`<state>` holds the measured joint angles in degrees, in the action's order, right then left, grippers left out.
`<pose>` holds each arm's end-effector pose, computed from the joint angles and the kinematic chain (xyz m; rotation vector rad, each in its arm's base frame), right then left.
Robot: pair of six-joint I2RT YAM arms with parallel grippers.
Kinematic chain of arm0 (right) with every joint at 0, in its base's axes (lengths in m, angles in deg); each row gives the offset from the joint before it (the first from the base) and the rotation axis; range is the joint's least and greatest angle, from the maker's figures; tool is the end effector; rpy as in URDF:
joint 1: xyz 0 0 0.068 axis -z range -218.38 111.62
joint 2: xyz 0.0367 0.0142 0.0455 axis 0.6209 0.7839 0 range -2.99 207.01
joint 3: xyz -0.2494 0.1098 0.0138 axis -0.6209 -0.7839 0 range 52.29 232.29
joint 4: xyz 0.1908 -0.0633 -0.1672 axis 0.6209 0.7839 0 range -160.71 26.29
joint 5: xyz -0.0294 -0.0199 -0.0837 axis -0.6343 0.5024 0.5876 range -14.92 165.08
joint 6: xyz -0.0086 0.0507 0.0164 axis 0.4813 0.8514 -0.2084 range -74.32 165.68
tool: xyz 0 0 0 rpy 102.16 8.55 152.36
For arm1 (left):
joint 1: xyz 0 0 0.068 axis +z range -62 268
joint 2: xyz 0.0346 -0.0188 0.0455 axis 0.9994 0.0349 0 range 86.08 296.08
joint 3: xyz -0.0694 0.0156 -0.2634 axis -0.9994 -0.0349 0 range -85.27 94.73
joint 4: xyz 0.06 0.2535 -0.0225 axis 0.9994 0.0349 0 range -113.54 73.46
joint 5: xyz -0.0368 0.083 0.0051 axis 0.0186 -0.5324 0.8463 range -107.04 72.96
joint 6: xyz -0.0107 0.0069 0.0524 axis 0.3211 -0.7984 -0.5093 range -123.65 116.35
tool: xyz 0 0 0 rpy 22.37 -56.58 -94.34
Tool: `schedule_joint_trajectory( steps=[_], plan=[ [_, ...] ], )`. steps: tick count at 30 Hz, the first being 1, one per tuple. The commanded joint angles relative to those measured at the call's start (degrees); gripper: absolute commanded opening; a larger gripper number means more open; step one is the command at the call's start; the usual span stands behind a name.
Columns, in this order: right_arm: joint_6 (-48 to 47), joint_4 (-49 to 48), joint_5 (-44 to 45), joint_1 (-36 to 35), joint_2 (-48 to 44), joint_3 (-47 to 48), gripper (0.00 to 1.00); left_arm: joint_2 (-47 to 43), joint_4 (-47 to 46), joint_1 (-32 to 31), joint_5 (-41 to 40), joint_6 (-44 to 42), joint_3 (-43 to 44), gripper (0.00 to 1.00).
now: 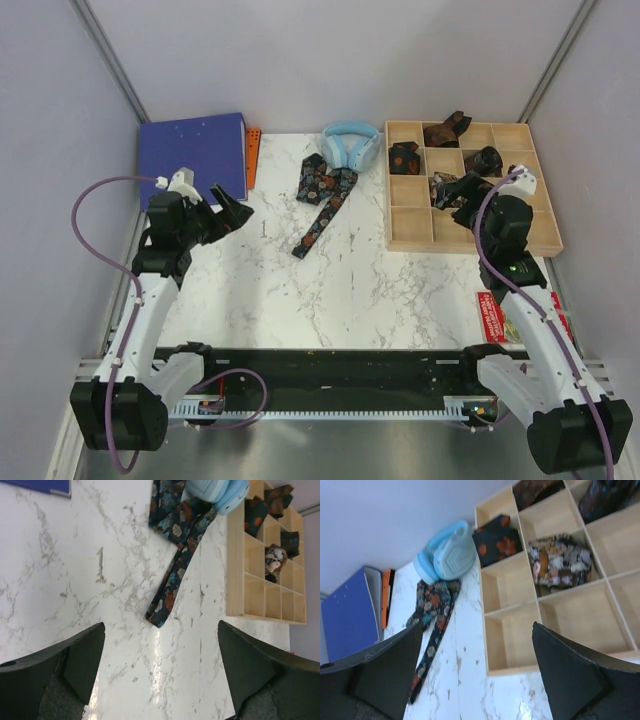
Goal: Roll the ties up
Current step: Roll the tie at the center of the board.
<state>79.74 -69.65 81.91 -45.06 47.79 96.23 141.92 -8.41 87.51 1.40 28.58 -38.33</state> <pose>0.2108 0.0205 0.3334 0.4951 1.6536 0.4262 0.2215 -0.0131 0.3095 -0.3480 2.0032 -0.6845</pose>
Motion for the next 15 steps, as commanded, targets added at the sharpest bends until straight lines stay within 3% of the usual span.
schedule_joint_trajectory(
  steps=[1,7,11,15],
  plan=[
    [3.6,6.2,-6.0,-0.8,-1.7,-0.4,0.98,1.3,13.0,0.0,-2.6,-2.1,3.1,1.00],
    [6.2,7.2,-2.7,-7.1,-0.9,-1.6,0.98,0.5,11.3,-0.1,0.3,-0.6,0.4,1.00],
    [7.2,8.4,3.4,-16.0,-0.1,-1.9,0.98,1.2,11.6,-1.3,-1.2,-0.9,-0.5,0.99],
    [9.3,8.3,7.7,-21.2,1.2,-3.9,0.96,0.2,11.0,-4.2,-3.2,0.7,-2.3,0.88]
  ],
)
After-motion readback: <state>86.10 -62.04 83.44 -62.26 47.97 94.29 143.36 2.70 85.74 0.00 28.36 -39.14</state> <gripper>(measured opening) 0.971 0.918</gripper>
